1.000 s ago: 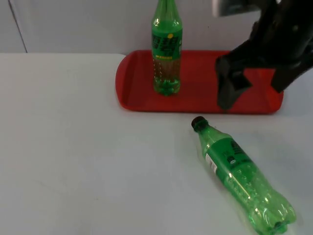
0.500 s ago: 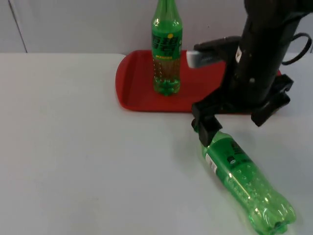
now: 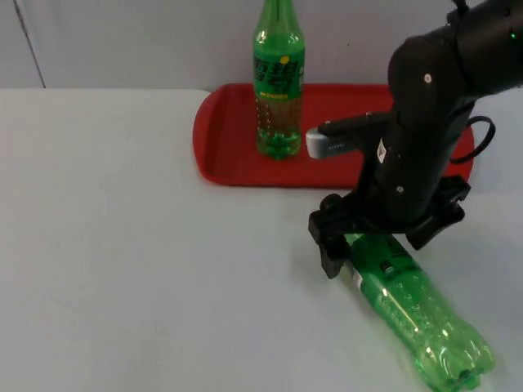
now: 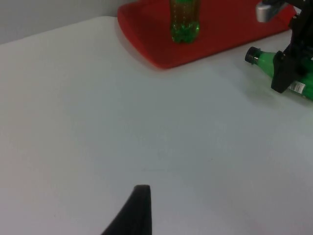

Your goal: Place the bottle upright on the tray.

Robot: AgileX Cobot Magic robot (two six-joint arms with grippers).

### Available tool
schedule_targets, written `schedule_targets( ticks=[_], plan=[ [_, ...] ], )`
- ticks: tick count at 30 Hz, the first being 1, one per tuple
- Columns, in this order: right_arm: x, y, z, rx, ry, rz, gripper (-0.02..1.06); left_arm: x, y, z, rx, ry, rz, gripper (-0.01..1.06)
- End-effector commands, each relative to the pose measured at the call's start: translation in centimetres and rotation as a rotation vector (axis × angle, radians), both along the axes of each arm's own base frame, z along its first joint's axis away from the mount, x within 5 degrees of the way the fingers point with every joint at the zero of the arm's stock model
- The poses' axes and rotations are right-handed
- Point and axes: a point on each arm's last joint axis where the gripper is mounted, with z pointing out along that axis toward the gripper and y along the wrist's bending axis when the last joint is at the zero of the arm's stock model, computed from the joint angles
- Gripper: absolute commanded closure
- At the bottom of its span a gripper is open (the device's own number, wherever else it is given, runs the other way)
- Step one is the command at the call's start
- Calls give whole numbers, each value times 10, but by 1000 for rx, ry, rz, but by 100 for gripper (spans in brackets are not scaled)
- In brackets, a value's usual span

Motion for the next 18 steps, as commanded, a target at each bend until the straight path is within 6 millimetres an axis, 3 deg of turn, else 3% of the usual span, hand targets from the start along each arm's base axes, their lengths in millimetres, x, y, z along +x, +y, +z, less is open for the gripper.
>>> schedule_targets(
  ticks=[1, 18],
  plan=[
    [-3, 1, -4, 0, -2, 5, 2, 0, 0, -1, -6, 1, -1, 4],
    [0, 1, -4, 11, -42, 21, 4, 0, 1, -1, 5, -4, 6, 4]
  ],
)
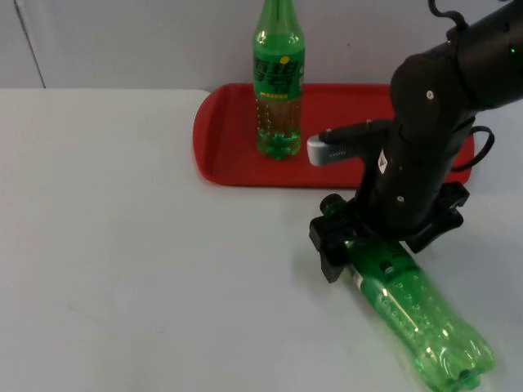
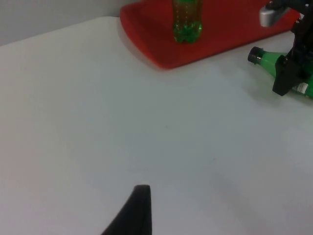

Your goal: Place the bottle upright on the tray.

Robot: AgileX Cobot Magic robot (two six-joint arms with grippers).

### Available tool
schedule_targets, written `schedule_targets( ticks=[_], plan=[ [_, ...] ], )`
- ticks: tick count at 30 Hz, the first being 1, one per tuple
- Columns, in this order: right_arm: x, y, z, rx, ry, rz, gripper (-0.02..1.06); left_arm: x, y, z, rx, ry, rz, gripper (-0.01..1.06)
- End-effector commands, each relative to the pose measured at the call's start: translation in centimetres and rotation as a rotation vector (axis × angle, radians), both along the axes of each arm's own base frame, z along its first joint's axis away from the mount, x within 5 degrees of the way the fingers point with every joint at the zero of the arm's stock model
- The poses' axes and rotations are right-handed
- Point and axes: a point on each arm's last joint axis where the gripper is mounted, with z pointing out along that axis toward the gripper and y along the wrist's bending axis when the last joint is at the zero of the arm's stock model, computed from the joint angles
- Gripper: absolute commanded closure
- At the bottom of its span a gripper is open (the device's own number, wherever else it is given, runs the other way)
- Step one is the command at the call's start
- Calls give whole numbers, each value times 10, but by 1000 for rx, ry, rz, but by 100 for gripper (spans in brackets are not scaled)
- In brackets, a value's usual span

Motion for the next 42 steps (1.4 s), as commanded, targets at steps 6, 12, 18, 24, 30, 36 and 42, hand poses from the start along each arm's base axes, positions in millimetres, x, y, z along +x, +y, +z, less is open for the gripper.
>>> schedule_targets(
  ticks=[6, 12, 18, 24, 30, 36, 42],
  plan=[
    [-1, 1, -4, -1, -7, 15, 4, 0, 1, -1, 5, -4, 6, 4],
    [-2, 1, -22, -18, 32, -8, 10, 0, 1, -1, 5, -4, 6, 4],
    [-3, 0, -22, -24, 41, -10, 19, 0, 1, -1, 5, -4, 6, 4],
    [-5, -2, -23, -41, 62, -10, 72, 0, 1, -1, 5, -4, 6, 4],
    [-6, -3, -23, -52, 75, -11, 105, 0, 1, -1, 5, -4, 6, 4],
    [-7, -3, -23, -54, 80, -18, 105, 0, 1, -1, 5, -4, 6, 4],
    [-6, -2, -14, -42, 61, -16, 105, 0, 1, -1, 5, -4, 6, 4]
  ],
)
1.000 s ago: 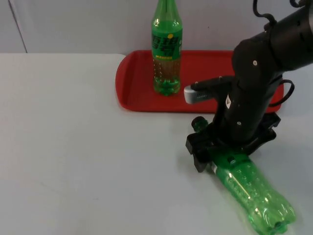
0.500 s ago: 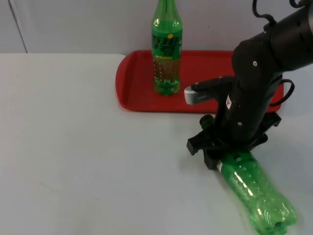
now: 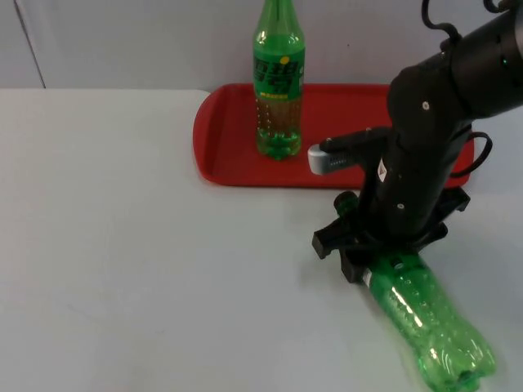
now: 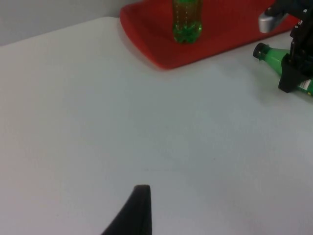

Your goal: Place the bottle upright on the tray.

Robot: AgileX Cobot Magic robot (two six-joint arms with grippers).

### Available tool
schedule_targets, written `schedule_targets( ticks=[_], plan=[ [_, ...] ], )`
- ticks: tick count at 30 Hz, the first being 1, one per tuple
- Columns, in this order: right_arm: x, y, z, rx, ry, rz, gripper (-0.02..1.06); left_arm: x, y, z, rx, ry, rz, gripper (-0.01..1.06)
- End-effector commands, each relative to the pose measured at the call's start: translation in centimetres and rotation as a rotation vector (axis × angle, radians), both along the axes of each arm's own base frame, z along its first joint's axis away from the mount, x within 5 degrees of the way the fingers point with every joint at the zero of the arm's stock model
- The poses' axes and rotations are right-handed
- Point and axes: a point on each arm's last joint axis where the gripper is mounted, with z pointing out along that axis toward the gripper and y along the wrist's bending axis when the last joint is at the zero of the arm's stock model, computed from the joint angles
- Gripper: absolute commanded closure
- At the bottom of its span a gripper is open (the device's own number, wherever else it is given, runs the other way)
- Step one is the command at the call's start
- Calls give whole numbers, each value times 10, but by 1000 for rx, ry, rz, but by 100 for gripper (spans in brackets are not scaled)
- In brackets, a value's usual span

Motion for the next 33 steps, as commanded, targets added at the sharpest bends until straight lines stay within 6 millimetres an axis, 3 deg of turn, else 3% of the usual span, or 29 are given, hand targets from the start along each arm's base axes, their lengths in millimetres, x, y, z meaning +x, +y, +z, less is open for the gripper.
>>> schedule_targets(
  ticks=[1, 9, 28, 33],
  plan=[
    [-5, 0, -1, -7, 35, -20, 105, 0, 1, -1, 5, -4, 6, 4],
    [-2, 2, 32, 43, -51, 12, 105, 0, 1, -1, 5, -4, 6, 4],
    [2, 4, 33, 71, -91, 28, 105, 0, 1, -1, 5, -4, 6, 4],
    [2, 5, 24, 64, -76, 24, 105, 0, 1, -1, 5, -4, 6, 4]
  ],
)
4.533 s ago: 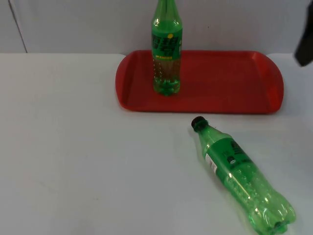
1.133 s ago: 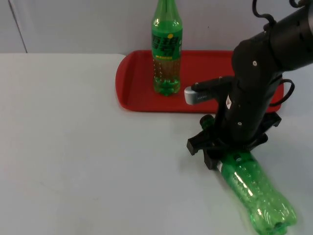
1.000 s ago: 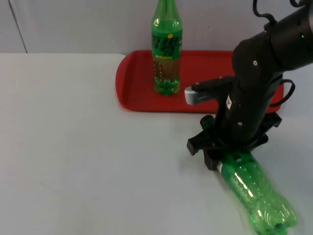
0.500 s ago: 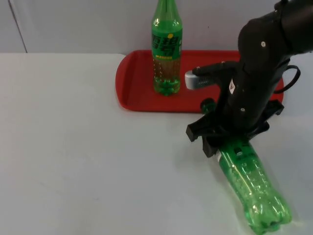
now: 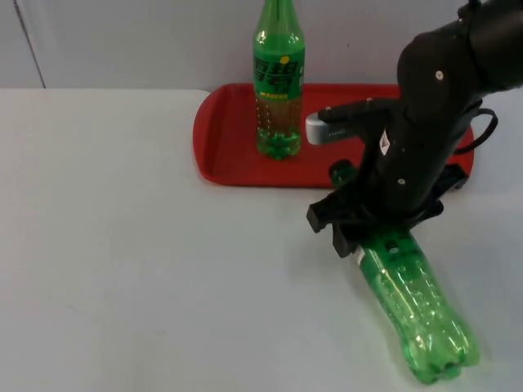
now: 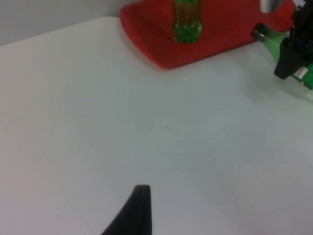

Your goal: Place the bottle upright on the tray.

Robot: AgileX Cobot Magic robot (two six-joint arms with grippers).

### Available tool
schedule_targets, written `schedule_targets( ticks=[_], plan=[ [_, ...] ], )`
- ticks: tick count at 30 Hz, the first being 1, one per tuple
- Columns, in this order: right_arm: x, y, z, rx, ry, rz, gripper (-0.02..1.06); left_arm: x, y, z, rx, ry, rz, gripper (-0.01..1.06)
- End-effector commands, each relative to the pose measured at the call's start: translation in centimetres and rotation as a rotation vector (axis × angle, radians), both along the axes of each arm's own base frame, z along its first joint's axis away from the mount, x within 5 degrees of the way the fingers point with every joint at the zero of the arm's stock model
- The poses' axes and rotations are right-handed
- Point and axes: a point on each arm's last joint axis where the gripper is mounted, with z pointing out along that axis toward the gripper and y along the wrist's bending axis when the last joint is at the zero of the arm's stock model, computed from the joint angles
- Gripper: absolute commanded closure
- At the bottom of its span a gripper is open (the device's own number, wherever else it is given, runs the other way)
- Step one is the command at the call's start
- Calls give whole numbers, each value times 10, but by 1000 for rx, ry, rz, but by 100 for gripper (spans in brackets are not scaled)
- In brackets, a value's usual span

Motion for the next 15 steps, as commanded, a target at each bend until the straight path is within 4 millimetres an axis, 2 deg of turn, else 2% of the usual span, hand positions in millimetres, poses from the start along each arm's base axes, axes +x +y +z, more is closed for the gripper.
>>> schedule_targets(
  ticks=[1, 10, 13, 14, 15],
  plan=[
    [-1, 2, -4, 1, -4, 11, 105, 0, 1, -1, 5, -4, 6, 4],
    [0, 2, -1, 8, -11, 4, 105, 0, 1, -1, 5, -4, 6, 4],
    [1, 4, 17, 50, -71, 11, 105, 0, 1, -1, 5, -4, 6, 4],
    [1, 4, 17, 50, -71, 11, 105, 0, 1, -1, 5, -4, 6, 4],
    [2, 5, 32, 78, -110, 12, 105, 0, 1, -1, 5, -4, 6, 4]
  ],
)
